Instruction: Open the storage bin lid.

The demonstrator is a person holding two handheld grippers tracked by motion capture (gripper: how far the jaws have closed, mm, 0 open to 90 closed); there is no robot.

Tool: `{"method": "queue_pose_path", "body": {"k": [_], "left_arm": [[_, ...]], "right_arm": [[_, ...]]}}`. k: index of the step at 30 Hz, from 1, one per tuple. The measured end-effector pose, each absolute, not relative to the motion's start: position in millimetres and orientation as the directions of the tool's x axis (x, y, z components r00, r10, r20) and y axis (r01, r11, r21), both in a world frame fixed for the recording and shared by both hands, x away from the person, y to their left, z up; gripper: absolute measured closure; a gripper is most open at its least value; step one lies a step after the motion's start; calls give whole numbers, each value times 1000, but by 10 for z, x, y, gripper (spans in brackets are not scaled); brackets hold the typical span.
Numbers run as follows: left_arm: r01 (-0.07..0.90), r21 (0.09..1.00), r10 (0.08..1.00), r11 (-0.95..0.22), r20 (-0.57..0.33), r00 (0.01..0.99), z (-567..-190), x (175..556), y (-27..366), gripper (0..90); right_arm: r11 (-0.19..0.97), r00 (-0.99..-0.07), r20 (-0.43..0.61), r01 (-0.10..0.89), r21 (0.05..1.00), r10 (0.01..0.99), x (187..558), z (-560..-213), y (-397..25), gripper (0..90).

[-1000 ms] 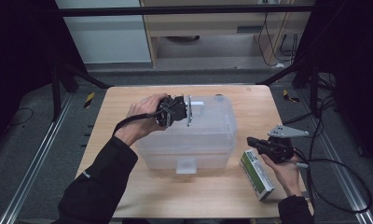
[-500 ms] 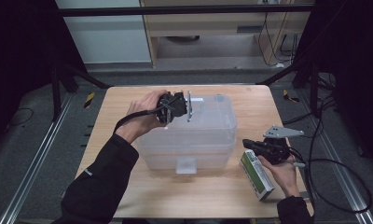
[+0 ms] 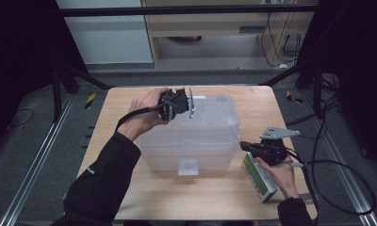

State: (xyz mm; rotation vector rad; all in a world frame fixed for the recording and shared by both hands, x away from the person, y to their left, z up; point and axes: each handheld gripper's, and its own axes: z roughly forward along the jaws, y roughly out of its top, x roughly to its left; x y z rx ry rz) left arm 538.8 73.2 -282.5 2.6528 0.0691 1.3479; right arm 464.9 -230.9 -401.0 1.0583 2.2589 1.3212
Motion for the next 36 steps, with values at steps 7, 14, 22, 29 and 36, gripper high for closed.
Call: {"method": "queue_pose_path", "body": {"k": [7, 14, 22, 29, 36], "left_arm": [[-22, 164, 120, -986, 800, 587, -2802, 5427, 726, 737], [-15, 159, 122, -987, 809, 575, -2805, 5433, 713, 738], [-25, 162, 121, -986, 821, 558, -2818, 5456, 701, 739], [-13, 167, 131, -986, 819, 559, -2810, 5476, 699, 734], [1, 208, 172, -978, 806, 566, -2807, 5474, 724, 695]], "right_arm": [[299, -684, 96, 436, 849, 723, 4673, -4008, -2275, 900], [297, -691, 88, 418, 858, 717, 4702, -3962, -2211, 900], [289, -689, 90, 415, 862, 719, 4717, -3935, -2167, 900], [280, -688, 91, 408, 869, 720, 4721, -3919, -2165, 900], [283, -691, 88, 404, 870, 718, 4717, -3913, -2167, 900]]}}
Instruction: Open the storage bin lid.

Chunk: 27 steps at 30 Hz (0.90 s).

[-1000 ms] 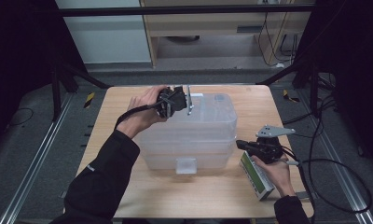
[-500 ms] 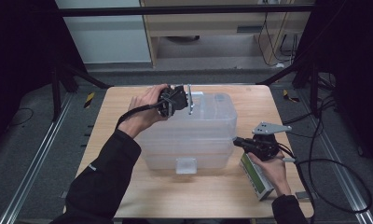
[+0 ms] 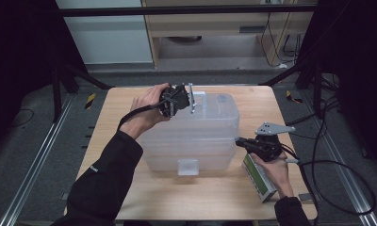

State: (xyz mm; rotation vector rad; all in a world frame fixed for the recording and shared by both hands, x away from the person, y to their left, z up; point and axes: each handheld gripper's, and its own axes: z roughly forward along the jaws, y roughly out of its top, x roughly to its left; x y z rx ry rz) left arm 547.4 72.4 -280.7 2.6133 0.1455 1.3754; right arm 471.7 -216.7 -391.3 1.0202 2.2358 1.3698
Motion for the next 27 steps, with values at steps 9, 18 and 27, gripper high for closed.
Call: {"method": "queue_pose_path", "body": {"k": [9, 18, 27], "left_arm": [[-14, 338, 264, -941, 760, 594, -2701, 5341, 819, 605], [12, 447, 372, -895, 729, 574, -2564, 5188, 1028, 561], [59, 543, 483, -838, 687, 543, -2498, 5046, 1425, 553]], "right_arm": [[278, -691, 86, 396, 875, 717, 4714, -3910, -2169, 900], [277, -693, 80, 388, 879, 717, 4716, -3893, -2169, 900], [276, -691, 79, 388, 879, 719, 4716, -3886, -2159, 900]]}}
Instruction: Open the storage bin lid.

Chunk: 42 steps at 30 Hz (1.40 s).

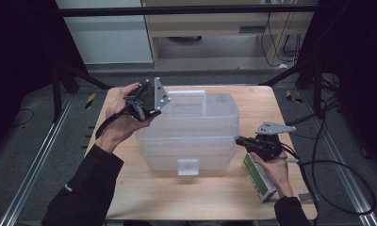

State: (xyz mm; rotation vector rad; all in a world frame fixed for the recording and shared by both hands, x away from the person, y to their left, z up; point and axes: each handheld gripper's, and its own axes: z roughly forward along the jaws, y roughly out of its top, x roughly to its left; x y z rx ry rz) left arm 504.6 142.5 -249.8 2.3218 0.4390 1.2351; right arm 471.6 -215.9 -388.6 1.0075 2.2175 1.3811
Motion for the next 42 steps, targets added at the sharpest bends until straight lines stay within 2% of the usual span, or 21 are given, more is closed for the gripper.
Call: {"method": "queue_pose_path", "body": {"k": [9, 17, 25, 28, 42], "left_arm": [[114, 594, 557, -796, 646, 522, -2632, 4994, 1759, 556], [172, 677, 659, -715, 573, 487, -2851, 4949, 2131, 568], [223, 769, 773, -599, 482, 413, -3000, 4885, 2463, 578], [251, 814, 828, -525, 420, 372, -3109, 4835, 2586, 578], [308, 864, 894, -398, 292, 339, -3514, 4735, 2815, 545]], "right_arm": [[281, -690, 75, 388, 878, 720, 4718, -3888, -2152, 900], [283, -690, 73, 389, 877, 720, 4718, -3890, -2150, 900], [280, -690, 76, 389, 878, 720, 4725, -3890, -2149, 900], [287, -691, 71, 390, 875, 720, 4726, -3882, -2145, 900], [291, -693, 70, 391, 873, 718, 4738, -3857, -2147, 900]]}}
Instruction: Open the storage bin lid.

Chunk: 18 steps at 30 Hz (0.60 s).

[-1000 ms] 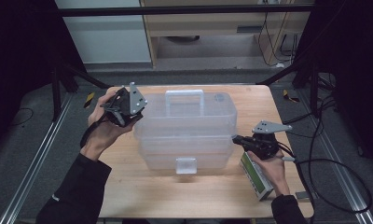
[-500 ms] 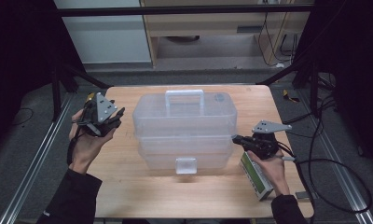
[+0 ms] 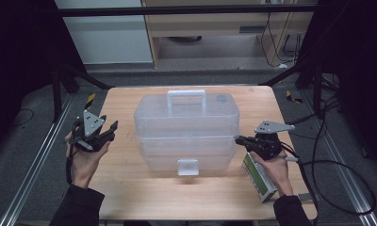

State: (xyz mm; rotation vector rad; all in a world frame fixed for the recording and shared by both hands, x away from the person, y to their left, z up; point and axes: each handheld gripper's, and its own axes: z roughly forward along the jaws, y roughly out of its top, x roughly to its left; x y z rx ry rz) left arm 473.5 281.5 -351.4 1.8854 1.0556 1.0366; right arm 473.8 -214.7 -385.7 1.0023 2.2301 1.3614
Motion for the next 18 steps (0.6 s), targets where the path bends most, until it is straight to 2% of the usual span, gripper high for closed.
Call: {"method": "queue_pose_path", "body": {"k": [8, 18], "left_arm": [[323, 858, 888, -399, 275, 368, -3710, 4729, 2758, 527], [308, 867, 886, -391, 264, 382, -3743, 4658, 2690, 513]], "right_arm": [[287, -691, 73, 391, 875, 719, 4768, -3838, -2157, 900], [276, -694, 75, 380, 883, 716, 4768, -3811, -2163, 900]]}}
